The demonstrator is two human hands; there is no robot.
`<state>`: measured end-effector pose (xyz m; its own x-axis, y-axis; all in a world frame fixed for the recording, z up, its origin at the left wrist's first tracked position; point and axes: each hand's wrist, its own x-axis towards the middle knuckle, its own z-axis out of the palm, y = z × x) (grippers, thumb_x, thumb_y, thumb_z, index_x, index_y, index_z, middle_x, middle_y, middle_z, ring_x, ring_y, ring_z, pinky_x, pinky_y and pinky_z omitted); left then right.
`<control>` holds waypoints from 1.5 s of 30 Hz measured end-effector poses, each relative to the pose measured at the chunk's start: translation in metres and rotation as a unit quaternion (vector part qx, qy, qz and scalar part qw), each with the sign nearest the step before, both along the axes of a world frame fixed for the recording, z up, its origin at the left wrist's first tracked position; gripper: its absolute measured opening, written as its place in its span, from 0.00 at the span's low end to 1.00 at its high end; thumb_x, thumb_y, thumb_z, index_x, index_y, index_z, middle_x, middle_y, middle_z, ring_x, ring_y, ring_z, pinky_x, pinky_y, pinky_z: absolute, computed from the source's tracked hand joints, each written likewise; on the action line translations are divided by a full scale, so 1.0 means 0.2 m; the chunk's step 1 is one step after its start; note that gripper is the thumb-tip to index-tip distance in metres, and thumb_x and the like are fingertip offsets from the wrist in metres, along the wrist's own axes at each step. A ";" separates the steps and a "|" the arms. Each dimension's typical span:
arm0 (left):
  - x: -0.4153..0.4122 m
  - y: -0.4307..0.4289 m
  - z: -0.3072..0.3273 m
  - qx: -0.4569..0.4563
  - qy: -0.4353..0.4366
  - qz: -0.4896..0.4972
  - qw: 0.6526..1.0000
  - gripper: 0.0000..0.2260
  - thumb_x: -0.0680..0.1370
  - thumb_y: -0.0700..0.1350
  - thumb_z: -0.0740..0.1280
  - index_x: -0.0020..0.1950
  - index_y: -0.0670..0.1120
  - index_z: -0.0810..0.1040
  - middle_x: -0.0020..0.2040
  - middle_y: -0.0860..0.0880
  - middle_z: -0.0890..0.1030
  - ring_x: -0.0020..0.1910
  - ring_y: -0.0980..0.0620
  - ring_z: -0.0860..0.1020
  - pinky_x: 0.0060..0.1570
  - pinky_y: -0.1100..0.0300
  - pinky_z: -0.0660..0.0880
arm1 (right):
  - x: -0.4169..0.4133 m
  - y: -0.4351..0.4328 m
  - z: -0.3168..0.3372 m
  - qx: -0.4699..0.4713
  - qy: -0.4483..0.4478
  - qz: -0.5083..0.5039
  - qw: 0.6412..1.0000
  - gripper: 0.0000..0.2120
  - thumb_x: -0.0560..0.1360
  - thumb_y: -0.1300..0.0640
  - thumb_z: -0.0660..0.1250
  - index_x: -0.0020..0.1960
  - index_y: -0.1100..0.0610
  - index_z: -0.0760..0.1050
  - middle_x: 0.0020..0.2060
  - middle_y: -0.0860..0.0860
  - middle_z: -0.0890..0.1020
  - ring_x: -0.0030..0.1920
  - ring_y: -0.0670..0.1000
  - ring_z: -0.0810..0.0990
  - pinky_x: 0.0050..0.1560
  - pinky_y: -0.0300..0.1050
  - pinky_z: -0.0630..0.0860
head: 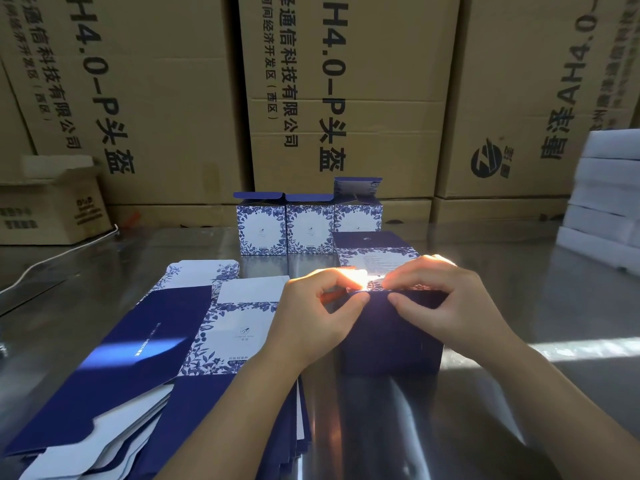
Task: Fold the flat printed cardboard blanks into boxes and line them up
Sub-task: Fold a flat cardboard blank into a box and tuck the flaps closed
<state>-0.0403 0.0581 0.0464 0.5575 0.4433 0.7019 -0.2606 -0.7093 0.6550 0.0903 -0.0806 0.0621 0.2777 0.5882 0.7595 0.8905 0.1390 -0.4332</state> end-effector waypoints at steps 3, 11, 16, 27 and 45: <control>0.01 -0.01 0.00 -0.009 0.005 -0.016 1.000 0.12 0.71 0.38 0.73 0.37 0.56 0.81 0.41 0.63 0.82 0.43 0.64 0.80 0.43 0.74 0.73 | 0.01 -0.01 0.00 -0.005 -0.026 -0.024 0.999 0.06 0.67 0.59 0.77 0.42 0.50 0.83 0.40 0.41 0.83 0.46 0.45 0.80 0.49 0.42 0.75; 0.02 -0.01 0.01 0.005 0.018 -0.018 1.000 0.02 0.72 0.41 0.72 0.41 0.48 0.83 0.40 0.60 0.82 0.42 0.61 0.80 0.44 0.69 0.75 | -0.01 0.03 -0.04 0.031 -0.159 -0.090 0.983 0.07 0.72 0.50 0.70 0.45 0.50 0.85 0.41 0.45 0.83 0.43 0.47 0.80 0.47 0.44 0.74; 0.02 -0.01 0.01 0.029 0.016 -0.003 0.999 0.06 0.71 0.47 0.68 0.43 0.46 0.83 0.41 0.55 0.83 0.43 0.54 0.81 0.47 0.51 0.78 | -0.03 0.05 -0.03 0.015 -0.131 -0.072 0.989 0.05 0.71 0.52 0.70 0.44 0.51 0.84 0.40 0.43 0.83 0.44 0.45 0.80 0.48 0.45 0.74; 0.01 -0.01 0.01 0.095 0.030 0.032 0.995 0.08 0.73 0.49 0.67 0.45 0.47 0.82 0.42 0.56 0.82 0.45 0.56 0.77 0.46 0.52 0.76 | -0.03 0.04 -0.02 0.015 -0.141 -0.059 0.988 0.05 0.71 0.53 0.71 0.45 0.51 0.85 0.40 0.42 0.84 0.42 0.46 0.81 0.45 0.50 0.76; 0.02 -0.03 0.00 0.138 0.034 0.080 0.987 0.09 0.74 0.51 0.66 0.44 0.50 0.85 0.42 0.57 0.83 0.43 0.60 0.75 0.41 0.65 0.72 | 0.00 0.03 -0.03 0.005 -0.079 -0.060 0.995 0.09 0.69 0.59 0.76 0.46 0.47 0.84 0.42 0.37 0.83 0.48 0.36 0.78 0.51 0.27 0.69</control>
<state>-0.0360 0.0529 0.0469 0.5465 0.3263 0.7712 -0.0933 -0.8915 0.4433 0.0904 -0.0737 0.0563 0.2231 0.5495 0.8051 0.9576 0.0308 -0.2863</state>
